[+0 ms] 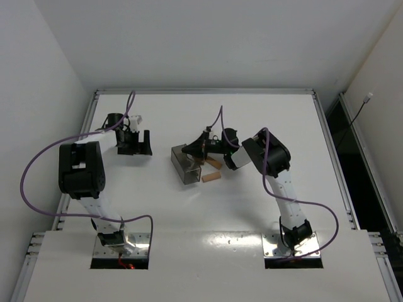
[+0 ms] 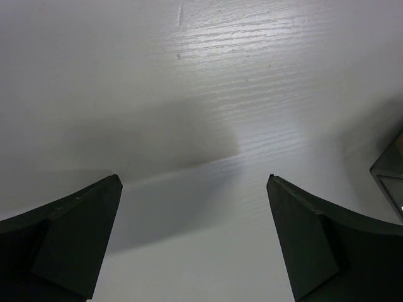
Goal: Build the wood block tower
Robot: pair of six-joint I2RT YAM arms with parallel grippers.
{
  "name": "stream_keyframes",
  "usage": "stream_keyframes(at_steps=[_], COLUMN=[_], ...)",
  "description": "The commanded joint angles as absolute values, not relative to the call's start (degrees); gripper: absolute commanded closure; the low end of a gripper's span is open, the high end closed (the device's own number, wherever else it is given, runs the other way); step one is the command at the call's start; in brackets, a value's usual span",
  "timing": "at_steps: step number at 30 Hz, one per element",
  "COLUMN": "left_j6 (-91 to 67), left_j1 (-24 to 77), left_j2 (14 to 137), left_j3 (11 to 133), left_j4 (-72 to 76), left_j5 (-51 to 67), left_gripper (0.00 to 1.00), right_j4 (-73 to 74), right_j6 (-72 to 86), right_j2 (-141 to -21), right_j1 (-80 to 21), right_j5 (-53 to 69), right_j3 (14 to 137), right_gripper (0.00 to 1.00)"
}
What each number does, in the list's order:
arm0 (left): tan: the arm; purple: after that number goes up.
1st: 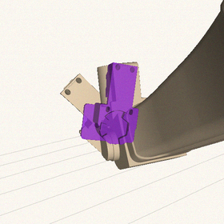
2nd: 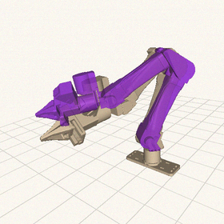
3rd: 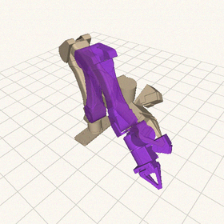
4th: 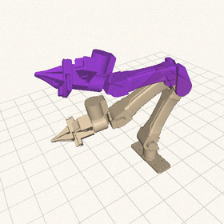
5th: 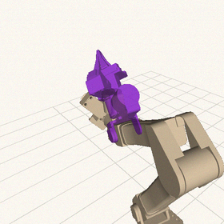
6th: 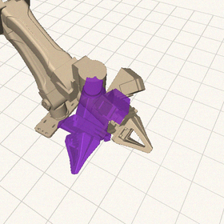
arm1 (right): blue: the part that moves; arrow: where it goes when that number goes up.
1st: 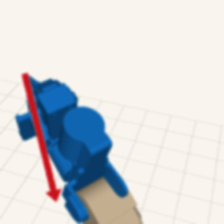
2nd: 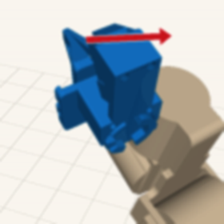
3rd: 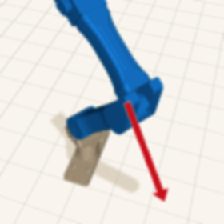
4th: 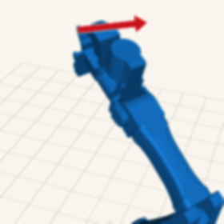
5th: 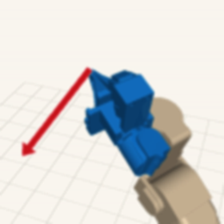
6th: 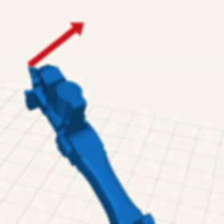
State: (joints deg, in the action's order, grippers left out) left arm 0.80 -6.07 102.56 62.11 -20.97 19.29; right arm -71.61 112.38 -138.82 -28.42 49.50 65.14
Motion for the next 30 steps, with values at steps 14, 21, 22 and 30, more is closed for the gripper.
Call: stream_keyframes(at_steps=[14,21,22,30], left_j6=[1.32,1.32,1.32,1.32], left_j1=[-6.77,-6.77,-6.77,-6.77], left_j2=[102.48,102.48,102.48,103.0], left_j3=[62.75,62.23,62.23,64.42], left_j4=[-20.04,-19.51,-19.51,-19.51], left_j5=[20.13,20.65,20.65,20.13], left_gripper=[0.0,0.0,0.0,0.0], right_j4=[-87.8,-67.63,-61.67,35.77], right_j6=[122.88,95.94,90.32,-1.37], right_j2=[-135.01,-131.58,-130.7,-128.94], right_j1=[-31.73,-30.68,-30.67,-26.28], right_j5=[50.8,68.43,69.6,46.41], right_j3=[74.96,96.4,97.81,124.7], right_gripper=[1.0,1.0,1.0,1.0])
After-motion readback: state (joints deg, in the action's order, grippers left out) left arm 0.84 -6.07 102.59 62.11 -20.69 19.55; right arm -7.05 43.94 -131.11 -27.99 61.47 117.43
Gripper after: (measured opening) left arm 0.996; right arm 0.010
